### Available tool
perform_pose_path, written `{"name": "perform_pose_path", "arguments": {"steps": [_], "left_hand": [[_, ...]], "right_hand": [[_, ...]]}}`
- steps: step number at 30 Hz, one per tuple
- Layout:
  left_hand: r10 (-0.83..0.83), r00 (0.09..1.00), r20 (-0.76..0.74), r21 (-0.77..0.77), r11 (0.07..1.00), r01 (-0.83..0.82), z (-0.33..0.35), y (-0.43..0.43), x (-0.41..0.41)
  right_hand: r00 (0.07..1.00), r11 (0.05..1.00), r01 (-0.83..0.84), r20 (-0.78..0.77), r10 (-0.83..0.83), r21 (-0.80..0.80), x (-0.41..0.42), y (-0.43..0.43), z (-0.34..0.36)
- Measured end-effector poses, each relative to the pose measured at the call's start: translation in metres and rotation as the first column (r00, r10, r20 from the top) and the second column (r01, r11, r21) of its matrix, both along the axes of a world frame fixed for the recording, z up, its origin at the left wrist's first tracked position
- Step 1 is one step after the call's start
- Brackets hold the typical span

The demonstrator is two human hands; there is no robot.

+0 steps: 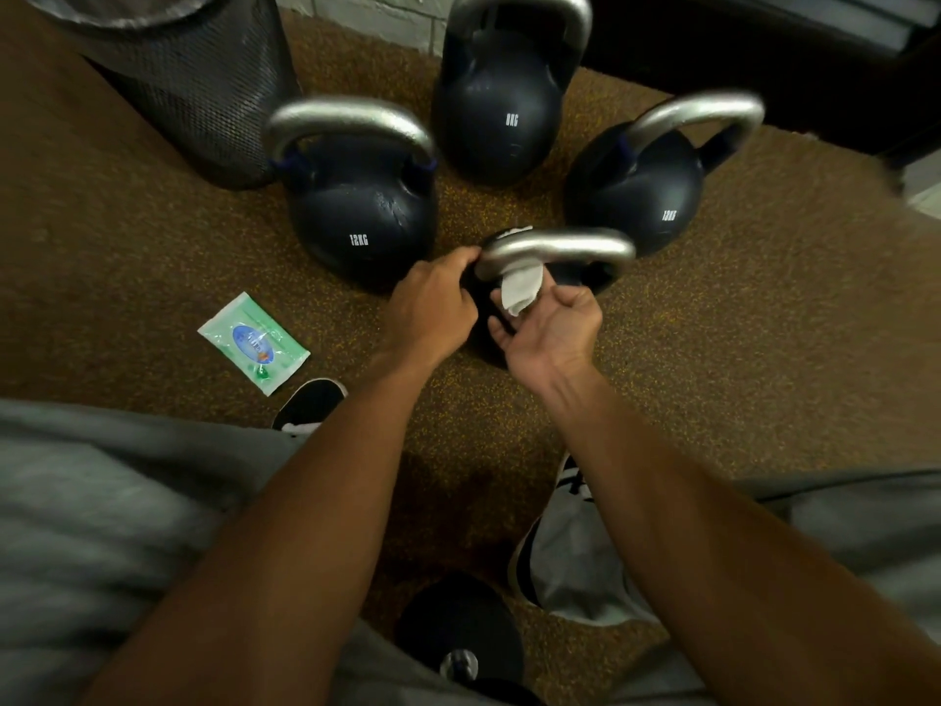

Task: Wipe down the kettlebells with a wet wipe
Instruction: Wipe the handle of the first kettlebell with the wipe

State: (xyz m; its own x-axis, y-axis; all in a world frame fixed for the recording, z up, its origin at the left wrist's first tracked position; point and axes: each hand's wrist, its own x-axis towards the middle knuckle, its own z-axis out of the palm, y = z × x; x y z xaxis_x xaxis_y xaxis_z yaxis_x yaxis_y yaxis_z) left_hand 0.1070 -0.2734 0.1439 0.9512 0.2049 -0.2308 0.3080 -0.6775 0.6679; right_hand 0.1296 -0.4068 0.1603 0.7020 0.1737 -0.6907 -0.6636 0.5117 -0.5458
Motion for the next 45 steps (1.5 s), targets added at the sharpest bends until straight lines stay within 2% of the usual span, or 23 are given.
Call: {"name": "perform_pose_path", "arguments": {"steps": [2,4,8,12,21,25,29,34,37,39,41,43,44,45], "left_hand": [[-0.037,0.999,0.002,0.034,0.999,0.037,0.001,-0.003,-0.005],[-0.057,0.998,0.005,0.002,0.998,0.057,-0.001,-0.004,-0.008],[-0.009,1.0,-0.025,-0.079,0.997,0.007,-0.006,-0.002,-0.007],[0.004,1.0,-0.029,-0.084,0.996,-0.007,-0.008,0.0,-0.006],[-0.014,0.999,-0.033,-0.094,0.996,0.011,-0.005,0.004,-0.008],[-0.034,0.998,-0.047,-0.092,0.995,0.03,-0.003,0.004,-0.007],[-0.065,0.998,-0.011,-0.023,0.998,0.064,0.005,0.007,-0.009],[0.03,0.986,0.162,-0.238,0.971,0.01,0.014,0.01,-0.023],[-0.018,0.97,0.241,-0.158,0.986,0.057,0.014,0.008,-0.023],[0.012,0.963,0.27,-0.097,0.995,0.015,0.016,0.005,-0.017],[0.131,0.953,0.274,-0.149,0.985,-0.092,0.02,0.004,-0.01],[0.247,0.937,0.247,-0.22,0.956,-0.194,0.025,0.005,-0.002],[0.275,0.934,0.23,-0.23,0.947,-0.222,0.026,0.006,0.003],[0.282,0.936,0.208,-0.219,0.947,-0.237,0.028,0.008,0.008]], "right_hand": [[0.999,0.999,0.03,-0.02,-0.03,0.028,0.009,0.008,0.001],[0.999,0.999,0.04,-0.034,-0.039,0.026,0.011,0.01,0.004],[0.999,0.997,0.034,-0.035,-0.032,0.076,-0.005,-0.003,0.005],[0.996,0.992,0.068,-0.057,-0.062,0.104,0.005,0.005,0.009],[0.999,0.989,0.011,-0.041,-0.005,0.146,-0.016,-0.009,0.014],[0.994,0.994,-0.108,0.034,0.108,0.021,-0.021,0.005,0.031],[0.99,0.977,-0.127,0.033,0.135,-0.172,-0.021,0.01,0.038],[0.965,0.93,-0.217,0.077,0.25,-0.298,-0.024,0.014,0.038],[0.963,0.919,-0.234,0.054,0.263,-0.317,-0.024,0.013,0.042],[0.964,0.903,-0.242,0.019,0.266,-0.355,-0.023,0.01,0.046],[0.944,0.835,-0.301,-0.02,0.329,-0.461,-0.022,0.005,0.05],[0.907,0.684,-0.331,-0.021,0.42,-0.65,-0.02,0.0,0.054],[0.873,0.546,-0.291,0.015,0.487,-0.786,-0.019,-0.003,0.056],[0.801,0.355,-0.193,0.061,0.595,-0.915,-0.018,-0.007,0.057]]}}
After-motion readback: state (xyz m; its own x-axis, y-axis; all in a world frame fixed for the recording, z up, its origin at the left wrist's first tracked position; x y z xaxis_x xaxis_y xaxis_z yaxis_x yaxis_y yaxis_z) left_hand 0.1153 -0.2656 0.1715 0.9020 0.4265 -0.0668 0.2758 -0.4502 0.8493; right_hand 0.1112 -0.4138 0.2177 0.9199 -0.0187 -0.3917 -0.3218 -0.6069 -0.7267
